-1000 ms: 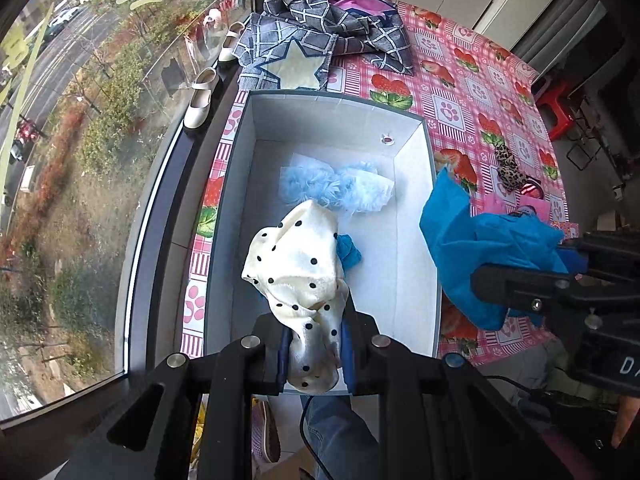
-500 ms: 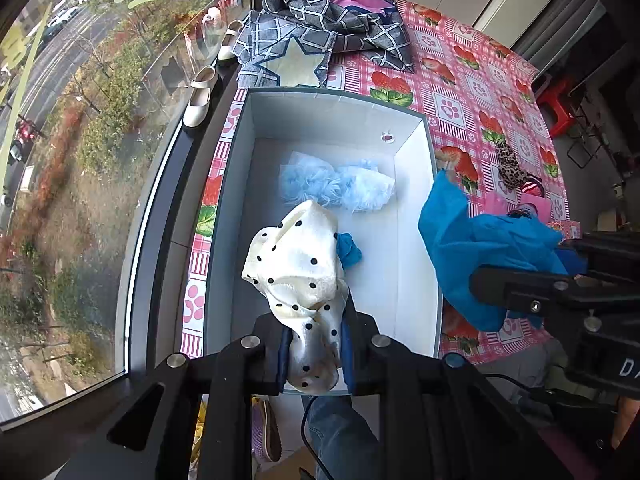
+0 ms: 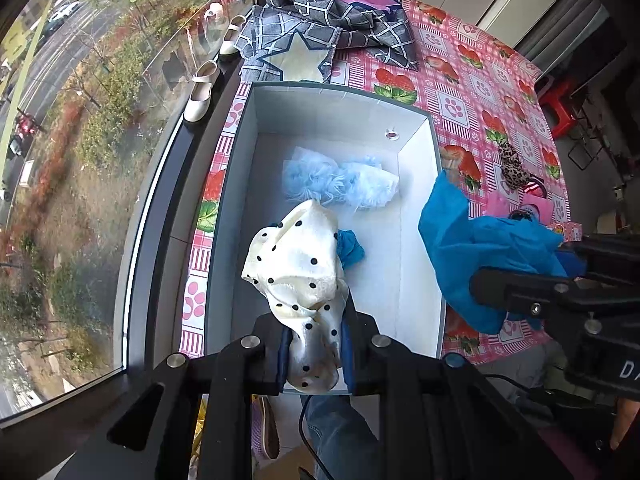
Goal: Organize soft objects
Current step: 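Lower both held items into the white box, then open the left tool releasing the scrunchie while the right tool releases the blue cloth, then move both tools back toward the remaining items on the table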
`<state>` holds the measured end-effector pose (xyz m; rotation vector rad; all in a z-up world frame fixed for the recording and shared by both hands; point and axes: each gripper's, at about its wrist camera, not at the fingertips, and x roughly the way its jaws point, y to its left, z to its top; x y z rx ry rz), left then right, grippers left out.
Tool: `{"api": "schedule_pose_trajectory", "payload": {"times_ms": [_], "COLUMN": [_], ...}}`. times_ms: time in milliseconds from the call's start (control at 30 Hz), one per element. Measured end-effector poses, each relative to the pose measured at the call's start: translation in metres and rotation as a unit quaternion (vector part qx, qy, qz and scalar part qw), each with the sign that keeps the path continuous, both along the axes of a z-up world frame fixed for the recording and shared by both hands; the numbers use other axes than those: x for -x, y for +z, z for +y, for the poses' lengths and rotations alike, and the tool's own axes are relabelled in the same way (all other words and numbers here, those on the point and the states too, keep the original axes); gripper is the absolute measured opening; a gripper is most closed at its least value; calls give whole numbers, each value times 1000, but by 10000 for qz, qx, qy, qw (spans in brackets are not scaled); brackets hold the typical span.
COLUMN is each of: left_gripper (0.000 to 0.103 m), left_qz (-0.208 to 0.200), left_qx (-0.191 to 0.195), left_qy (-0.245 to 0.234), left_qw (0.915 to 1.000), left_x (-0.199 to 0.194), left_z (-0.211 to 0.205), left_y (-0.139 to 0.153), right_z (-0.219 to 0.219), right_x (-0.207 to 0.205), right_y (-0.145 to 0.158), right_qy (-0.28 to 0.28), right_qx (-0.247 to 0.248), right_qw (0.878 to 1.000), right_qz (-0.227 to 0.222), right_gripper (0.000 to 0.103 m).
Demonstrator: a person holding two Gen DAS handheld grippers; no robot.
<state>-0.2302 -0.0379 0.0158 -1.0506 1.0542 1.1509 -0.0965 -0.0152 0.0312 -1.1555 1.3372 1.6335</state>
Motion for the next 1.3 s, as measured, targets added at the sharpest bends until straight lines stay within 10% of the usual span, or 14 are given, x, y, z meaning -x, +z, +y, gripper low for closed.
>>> {"api": "schedule_pose_trajectory", "payload": {"times_ms": [667,933,1033,1133,1300], "left_gripper": [25,74,81,90,103], "left_qz": [201,266,302,264,184], "left_qx": [381,457,406,329,302], "left_qy": [6,-140,-177,-139,-9], "left_qw": [9991,9985,9986,9990,9994], "left_x": [8,2,0,0,1], "left_z": [2,-1,-2,-1,2], "left_y": [-31,-35,-34,-32,-28], "right_z": [23,21,21,22,23], "right_x": [14,14,10,5,-1], "right_y": [-19,-21,-19,-17,-14], "right_qy": [15,38,-29,-149,-242], "right_qx": [166,197,181,135,150], "right_qw": [9999,9998,9998,9998,9996], "right_qz": [-21,-40,-80,-78,-28], "right_gripper": [34,50,53,83,83]}}
